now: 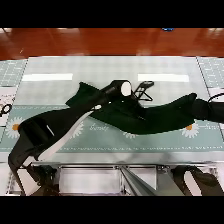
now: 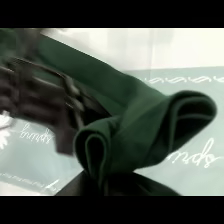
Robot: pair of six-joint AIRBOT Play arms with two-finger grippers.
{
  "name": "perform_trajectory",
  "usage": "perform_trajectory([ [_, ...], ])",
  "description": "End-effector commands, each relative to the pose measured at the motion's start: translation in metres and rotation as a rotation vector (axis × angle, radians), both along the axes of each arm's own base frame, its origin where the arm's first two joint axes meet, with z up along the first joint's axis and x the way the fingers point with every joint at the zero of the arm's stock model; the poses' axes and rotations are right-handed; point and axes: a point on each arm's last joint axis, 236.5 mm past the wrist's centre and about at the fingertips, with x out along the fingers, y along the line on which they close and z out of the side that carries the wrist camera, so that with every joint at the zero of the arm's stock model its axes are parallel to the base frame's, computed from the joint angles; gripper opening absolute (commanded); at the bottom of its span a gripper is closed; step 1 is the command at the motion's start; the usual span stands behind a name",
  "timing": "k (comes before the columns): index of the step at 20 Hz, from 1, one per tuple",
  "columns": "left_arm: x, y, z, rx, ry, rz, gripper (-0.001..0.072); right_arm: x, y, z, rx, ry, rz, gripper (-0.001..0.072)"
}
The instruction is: Fold the shirts.
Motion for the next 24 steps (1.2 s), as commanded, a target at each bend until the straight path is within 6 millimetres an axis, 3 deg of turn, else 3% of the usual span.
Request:
perform_trajectory([
  [1, -0.025, -0.008, 0.009, -0.013, 0.023, -0.122, 0.0019, -0.011, 0.005, 0.002, 0.014, 0.009, 0.005, 0.0025],
  [3, 0.011, 0.021, 0.018, 0.015, 0.018, -0.045, 0.0019, -0.006, 0.008, 0.007, 0.036, -0.011, 0.0, 0.0025],
  [5, 0.049, 0.066, 0.035, 0.026, 0.035, 0.036, 0.0019, 0.003, 0.022, 0.014, 0.093, -0.038, 0.017, 0.0025],
  [8, 0.096, 0.14, 0.083, -0.012, -0.026, 0.18, 0.0019, 0.028, 0.068, 0.026, 0.192, -0.111, 0.112, 0.0025],
  [11, 0.119, 0.22, 0.122, -0.052, -0.128, 0.376, 0.0019, 0.059, 0.131, 0.019, 0.272, -0.116, 0.184, 0.0025],
  [13, 0.115, 0.274, 0.125, -0.052, -0.159, 0.522, 0.0019, 0.085, 0.18, 0.008, 0.28, -0.106, 0.251, 0.0025],
  [15, 0.088, 0.307, 0.119, -0.058, -0.151, 0.597, 0.0019, 0.113, 0.232, -0.009, 0.295, -0.069, 0.307, 0.0025],
  [18, 0.049, 0.323, 0.11, -0.052, -0.16, 0.604, 0.0019, 0.145, 0.302, -0.044, 0.339, 0.031, 0.382, 0.0025],
  [20, 0.041, 0.326, 0.107, -0.056, -0.179, 0.627, 0.0019, 0.158, 0.339, -0.066, 0.385, 0.093, 0.415, 0.0025],
  [24, 0.044, 0.329, 0.1, -0.055, -0.18, 0.666, 0.0019, 0.174, 0.378, -0.11, 0.441, 0.195, 0.425, 0.0025],
])
